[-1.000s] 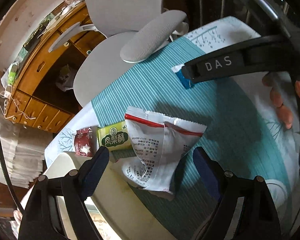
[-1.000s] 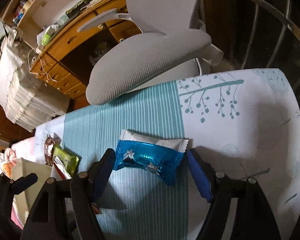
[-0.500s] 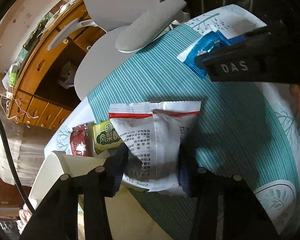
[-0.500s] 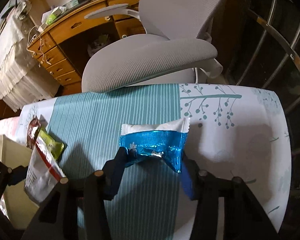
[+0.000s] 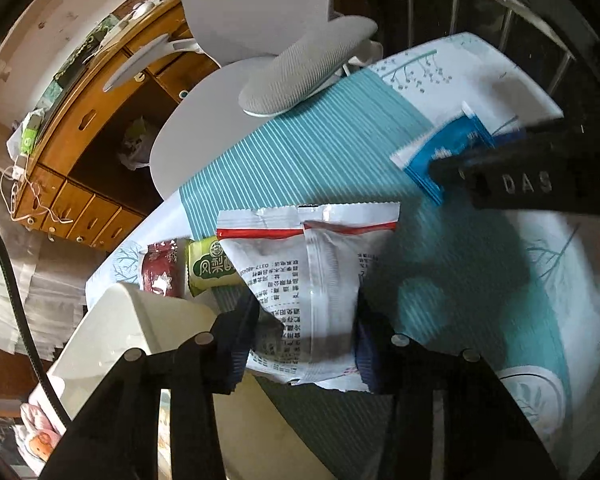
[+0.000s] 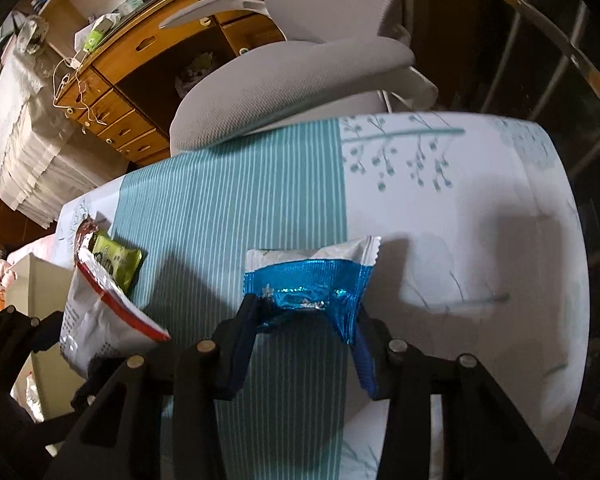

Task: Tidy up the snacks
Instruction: 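Grasp white red-striped packet with left tool while right tool grasps blue candy, then carry striped packet into tray with left tool while right tool drops blue candy there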

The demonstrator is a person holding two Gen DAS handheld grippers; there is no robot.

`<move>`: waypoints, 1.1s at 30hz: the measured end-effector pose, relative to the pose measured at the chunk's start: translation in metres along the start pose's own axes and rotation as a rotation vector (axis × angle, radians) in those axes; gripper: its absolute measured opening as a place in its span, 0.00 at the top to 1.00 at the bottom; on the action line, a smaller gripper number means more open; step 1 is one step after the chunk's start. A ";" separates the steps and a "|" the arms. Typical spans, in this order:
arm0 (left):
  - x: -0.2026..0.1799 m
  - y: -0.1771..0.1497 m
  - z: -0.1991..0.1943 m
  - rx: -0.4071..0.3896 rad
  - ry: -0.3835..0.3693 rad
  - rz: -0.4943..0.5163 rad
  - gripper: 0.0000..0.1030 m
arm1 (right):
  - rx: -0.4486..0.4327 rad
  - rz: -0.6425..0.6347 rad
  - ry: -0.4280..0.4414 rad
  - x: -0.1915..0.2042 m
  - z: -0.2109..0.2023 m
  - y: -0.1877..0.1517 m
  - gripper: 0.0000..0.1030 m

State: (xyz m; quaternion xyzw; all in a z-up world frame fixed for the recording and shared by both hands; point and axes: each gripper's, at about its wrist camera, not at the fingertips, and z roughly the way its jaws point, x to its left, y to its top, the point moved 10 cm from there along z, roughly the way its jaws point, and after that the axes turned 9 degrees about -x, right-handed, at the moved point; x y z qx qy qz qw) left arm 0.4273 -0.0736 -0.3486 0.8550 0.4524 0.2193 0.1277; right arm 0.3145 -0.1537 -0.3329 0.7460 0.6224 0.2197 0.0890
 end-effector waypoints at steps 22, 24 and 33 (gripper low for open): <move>-0.031 -0.028 -0.155 -0.101 -0.133 -0.213 0.58 | 0.116 0.193 0.052 0.014 -0.130 -0.097 0.58; -0.028 -0.035 -0.173 -0.116 -0.151 -0.247 0.58 | 0.110 0.197 0.057 0.020 -0.144 -0.104 0.58; 0.013 -0.082 -0.239 -0.203 -0.140 -0.400 0.58 | 0.037 0.162 0.128 0.054 -0.189 -0.119 0.58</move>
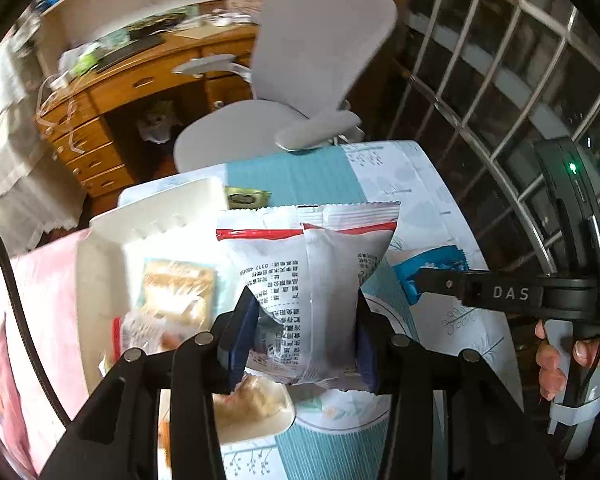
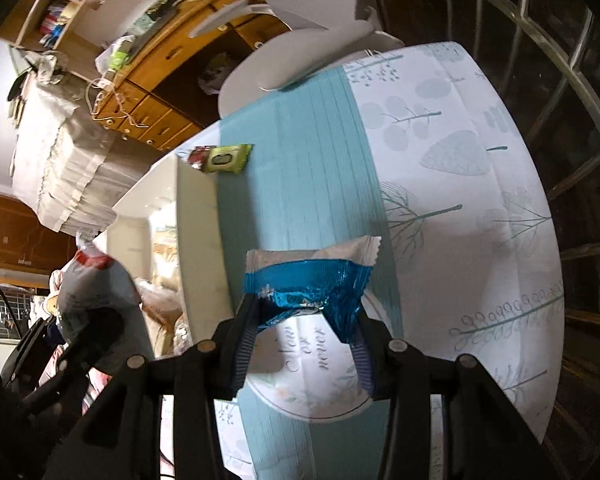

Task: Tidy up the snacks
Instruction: 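Carry striped packet into tray with left tool while right tool drops blue candy there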

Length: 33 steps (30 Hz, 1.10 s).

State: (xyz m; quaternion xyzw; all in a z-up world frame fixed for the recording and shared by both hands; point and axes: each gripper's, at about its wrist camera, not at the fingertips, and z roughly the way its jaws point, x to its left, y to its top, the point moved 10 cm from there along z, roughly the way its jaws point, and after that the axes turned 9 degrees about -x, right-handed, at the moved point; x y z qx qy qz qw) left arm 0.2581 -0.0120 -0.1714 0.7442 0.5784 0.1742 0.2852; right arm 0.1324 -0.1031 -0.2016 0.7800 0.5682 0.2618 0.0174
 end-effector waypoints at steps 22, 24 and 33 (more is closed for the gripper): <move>0.162 -0.043 -0.049 -0.130 -0.106 -0.193 0.58 | -0.231 -0.047 0.128 0.150 0.000 -0.036 0.58; 0.171 -0.041 -0.047 -0.135 -0.118 -0.191 0.58 | -0.246 -0.051 0.139 0.167 0.005 -0.037 0.58; 0.210 -0.033 -0.024 -0.118 -0.181 -0.159 0.58 | -0.304 -0.048 0.129 0.209 0.027 -0.040 0.57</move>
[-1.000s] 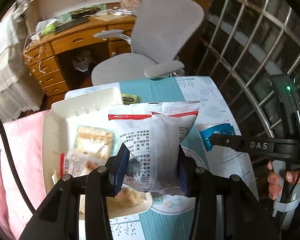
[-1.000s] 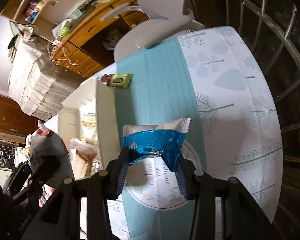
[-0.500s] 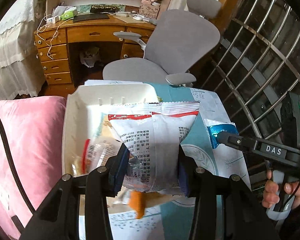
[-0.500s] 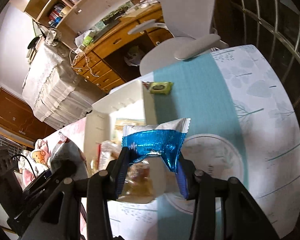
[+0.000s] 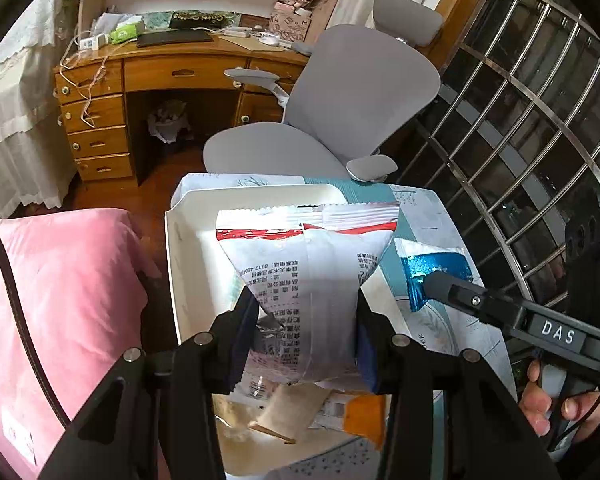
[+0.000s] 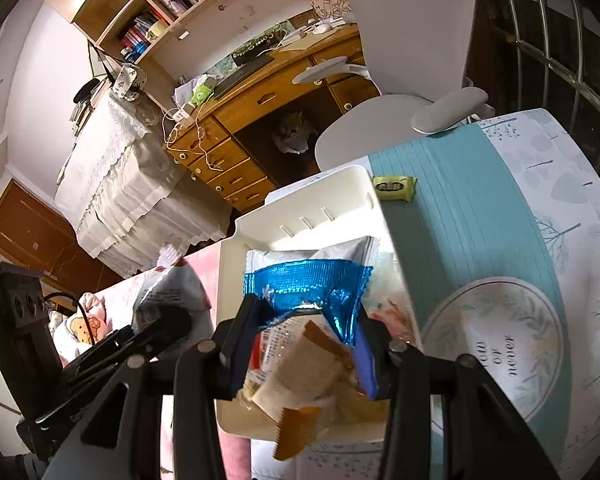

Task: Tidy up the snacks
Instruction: 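Carry striped packet into tray with left tool while right tool drops blue candy there, then withdraw both tools toward brown wrapped candy and yellow-green biscuit packet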

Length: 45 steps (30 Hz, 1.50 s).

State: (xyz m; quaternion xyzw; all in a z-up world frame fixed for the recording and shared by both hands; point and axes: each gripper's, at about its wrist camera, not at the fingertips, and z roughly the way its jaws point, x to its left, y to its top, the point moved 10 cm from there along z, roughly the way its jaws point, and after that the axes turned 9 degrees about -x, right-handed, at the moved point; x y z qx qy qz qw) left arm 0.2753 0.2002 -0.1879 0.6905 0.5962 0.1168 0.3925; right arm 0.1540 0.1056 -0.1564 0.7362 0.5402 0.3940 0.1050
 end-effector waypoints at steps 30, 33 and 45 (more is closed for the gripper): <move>-0.012 0.057 0.067 0.214 0.006 0.077 0.20 | -0.054 -0.238 -0.133 -0.060 0.004 0.036 0.30; -0.017 0.071 0.086 0.219 0.025 0.081 0.20 | -0.059 -0.305 -0.131 -0.075 0.016 0.051 0.29; -0.026 0.111 0.198 0.322 0.128 0.149 0.20 | -0.125 -0.543 -0.099 -0.120 0.082 0.095 0.29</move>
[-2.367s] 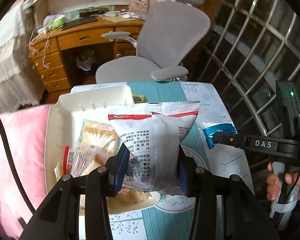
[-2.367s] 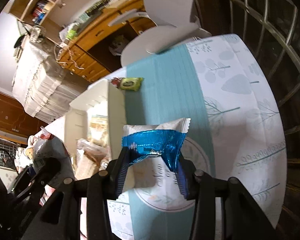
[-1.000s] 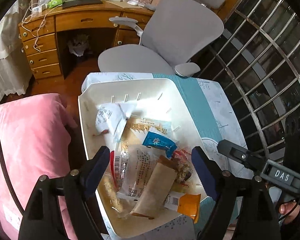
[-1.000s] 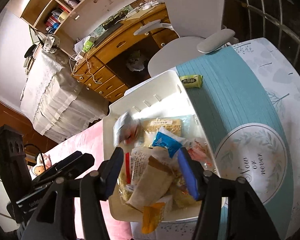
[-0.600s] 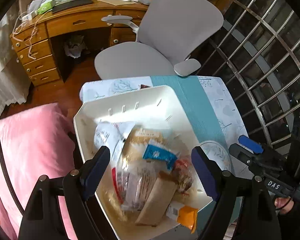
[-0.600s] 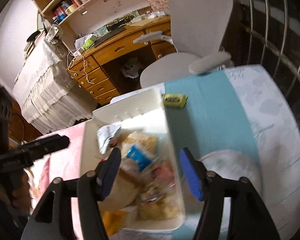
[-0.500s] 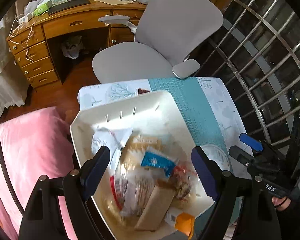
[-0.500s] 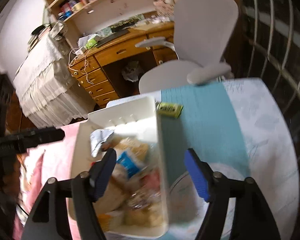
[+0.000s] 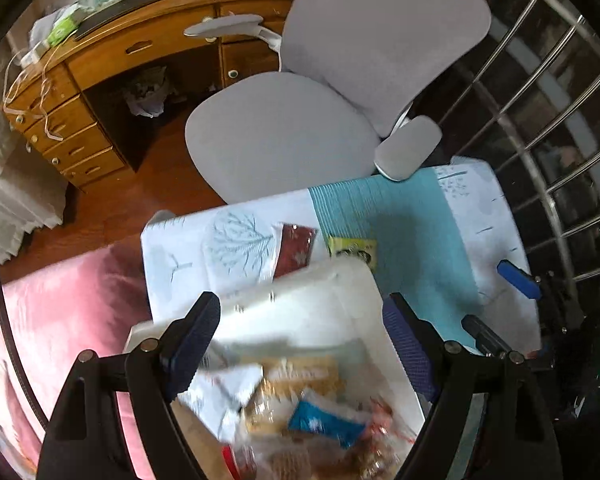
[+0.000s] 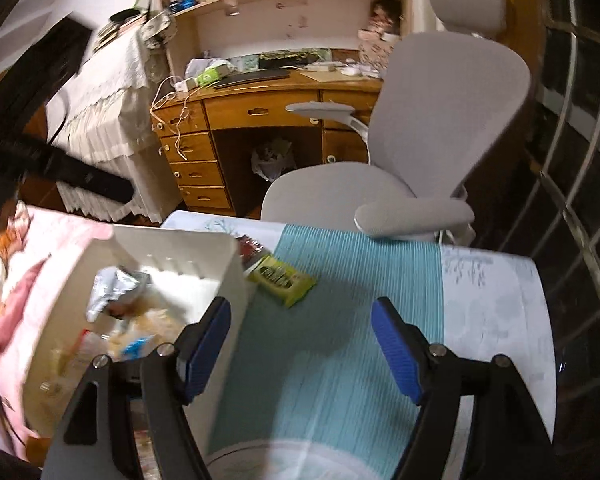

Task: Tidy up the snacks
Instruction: 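Withdraw both tools toward brown wrapped candy and yellow-green biscuit packet, then grasp brown candy with left tool while right tool grasps yellow-green biscuit packet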

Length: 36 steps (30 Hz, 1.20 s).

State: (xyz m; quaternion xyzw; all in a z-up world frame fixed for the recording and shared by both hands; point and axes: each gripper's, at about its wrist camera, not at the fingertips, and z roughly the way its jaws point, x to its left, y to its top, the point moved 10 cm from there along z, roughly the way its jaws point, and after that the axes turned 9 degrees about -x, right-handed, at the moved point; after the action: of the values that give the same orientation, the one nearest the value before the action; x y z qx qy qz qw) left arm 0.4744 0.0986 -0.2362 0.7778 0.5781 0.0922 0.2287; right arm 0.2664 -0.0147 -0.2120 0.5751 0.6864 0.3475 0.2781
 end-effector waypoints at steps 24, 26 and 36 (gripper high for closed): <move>0.022 0.004 0.174 0.381 0.114 -0.083 0.29 | 0.030 -0.354 0.145 0.029 0.123 -0.024 0.29; 0.024 0.002 0.179 0.392 0.117 -0.090 0.37 | 0.045 -0.374 0.155 0.033 0.128 -0.030 0.29; 0.010 -0.004 0.200 0.416 0.068 -0.085 0.51 | 0.082 -0.388 0.162 0.037 0.147 -0.039 0.40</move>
State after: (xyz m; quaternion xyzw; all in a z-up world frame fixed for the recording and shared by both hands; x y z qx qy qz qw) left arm 0.5556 0.0596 -0.4149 0.7796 0.6243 -0.0125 0.0473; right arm 0.3513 0.0405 -0.3312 0.4131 0.8181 0.3041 0.2600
